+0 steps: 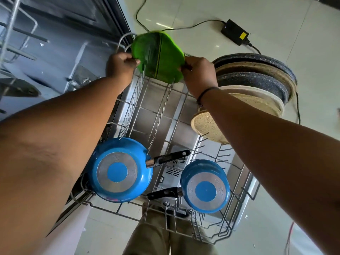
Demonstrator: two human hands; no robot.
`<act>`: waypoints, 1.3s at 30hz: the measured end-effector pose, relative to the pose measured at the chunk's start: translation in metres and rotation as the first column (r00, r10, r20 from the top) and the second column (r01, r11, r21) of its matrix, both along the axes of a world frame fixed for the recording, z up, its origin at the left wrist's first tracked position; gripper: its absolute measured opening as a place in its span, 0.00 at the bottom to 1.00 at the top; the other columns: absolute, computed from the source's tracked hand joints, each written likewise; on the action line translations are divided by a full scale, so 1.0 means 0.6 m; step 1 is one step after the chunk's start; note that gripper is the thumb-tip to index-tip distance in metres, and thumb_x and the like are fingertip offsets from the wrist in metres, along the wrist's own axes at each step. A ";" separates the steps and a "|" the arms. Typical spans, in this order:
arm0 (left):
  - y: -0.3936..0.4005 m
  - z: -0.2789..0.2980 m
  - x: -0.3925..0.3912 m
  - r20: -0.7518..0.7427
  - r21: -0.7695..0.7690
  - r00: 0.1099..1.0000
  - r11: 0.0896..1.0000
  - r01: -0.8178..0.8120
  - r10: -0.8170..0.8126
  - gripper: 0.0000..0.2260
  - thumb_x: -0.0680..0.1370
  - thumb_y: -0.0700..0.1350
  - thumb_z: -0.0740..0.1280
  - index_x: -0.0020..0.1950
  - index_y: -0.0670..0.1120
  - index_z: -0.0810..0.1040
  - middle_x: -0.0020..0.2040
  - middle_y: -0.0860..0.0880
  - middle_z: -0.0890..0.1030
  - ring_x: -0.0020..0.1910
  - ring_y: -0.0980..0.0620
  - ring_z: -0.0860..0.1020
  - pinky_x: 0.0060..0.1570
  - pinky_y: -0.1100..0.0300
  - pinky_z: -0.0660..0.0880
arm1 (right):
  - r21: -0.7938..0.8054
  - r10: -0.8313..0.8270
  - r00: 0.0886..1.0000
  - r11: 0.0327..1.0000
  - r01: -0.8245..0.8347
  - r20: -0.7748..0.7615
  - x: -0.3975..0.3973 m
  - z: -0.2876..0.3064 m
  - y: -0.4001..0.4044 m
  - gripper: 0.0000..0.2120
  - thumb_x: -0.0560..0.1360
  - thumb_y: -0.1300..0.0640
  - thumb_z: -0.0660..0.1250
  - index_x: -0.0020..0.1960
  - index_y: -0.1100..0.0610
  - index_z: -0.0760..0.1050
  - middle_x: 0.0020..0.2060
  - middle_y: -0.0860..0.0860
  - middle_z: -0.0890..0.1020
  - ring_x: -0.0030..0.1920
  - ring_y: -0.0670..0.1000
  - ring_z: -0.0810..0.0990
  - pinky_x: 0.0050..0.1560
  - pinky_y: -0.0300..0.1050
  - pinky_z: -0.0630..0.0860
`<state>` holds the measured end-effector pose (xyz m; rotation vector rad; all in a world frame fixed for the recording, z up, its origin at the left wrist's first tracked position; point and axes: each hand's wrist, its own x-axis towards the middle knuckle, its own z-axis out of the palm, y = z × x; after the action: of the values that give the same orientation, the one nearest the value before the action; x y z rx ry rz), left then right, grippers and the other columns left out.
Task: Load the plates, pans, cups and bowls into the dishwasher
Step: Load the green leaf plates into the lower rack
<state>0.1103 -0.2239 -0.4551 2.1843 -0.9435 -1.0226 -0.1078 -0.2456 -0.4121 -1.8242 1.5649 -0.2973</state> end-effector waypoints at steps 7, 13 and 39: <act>0.007 0.005 -0.015 0.127 -0.033 0.992 0.999 0.022 -0.017 0.15 0.77 0.45 0.69 0.61 0.40 0.78 0.57 0.44 0.82 0.54 0.50 0.79 0.49 0.66 0.72 | 0.050 -0.068 0.997 0.996 0.070 -0.045 0.010 -0.003 0.010 0.09 0.76 0.58 0.62 0.49 0.56 0.80 0.43 0.57 0.82 0.47 0.60 0.78 0.42 0.46 0.71; 0.067 0.021 -0.047 0.205 0.014 0.979 1.000 0.017 -0.020 0.24 0.78 0.50 0.67 0.72 0.44 0.68 0.69 0.45 0.74 0.66 0.46 0.73 0.64 0.57 0.70 | 0.138 -0.185 0.982 0.974 0.179 0.031 -0.001 0.026 0.032 0.17 0.75 0.58 0.61 0.63 0.55 0.74 0.54 0.57 0.82 0.56 0.59 0.78 0.56 0.53 0.76; 0.837 0.571 -0.148 0.508 0.414 0.725 0.870 0.268 -0.465 0.28 0.67 0.63 0.73 0.61 0.47 0.81 0.62 0.44 0.80 0.59 0.44 0.80 0.58 0.48 0.76 | 0.210 0.889 0.174 0.283 -0.936 -0.423 0.031 0.467 0.568 0.33 0.77 0.47 0.60 0.77 0.55 0.52 0.69 0.57 0.69 0.71 0.59 0.64 0.65 0.53 0.66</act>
<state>0.0216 0.2783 -0.1122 2.7336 -1.6659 -0.6704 -0.0891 0.0950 -0.1319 -2.6994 0.3440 0.7459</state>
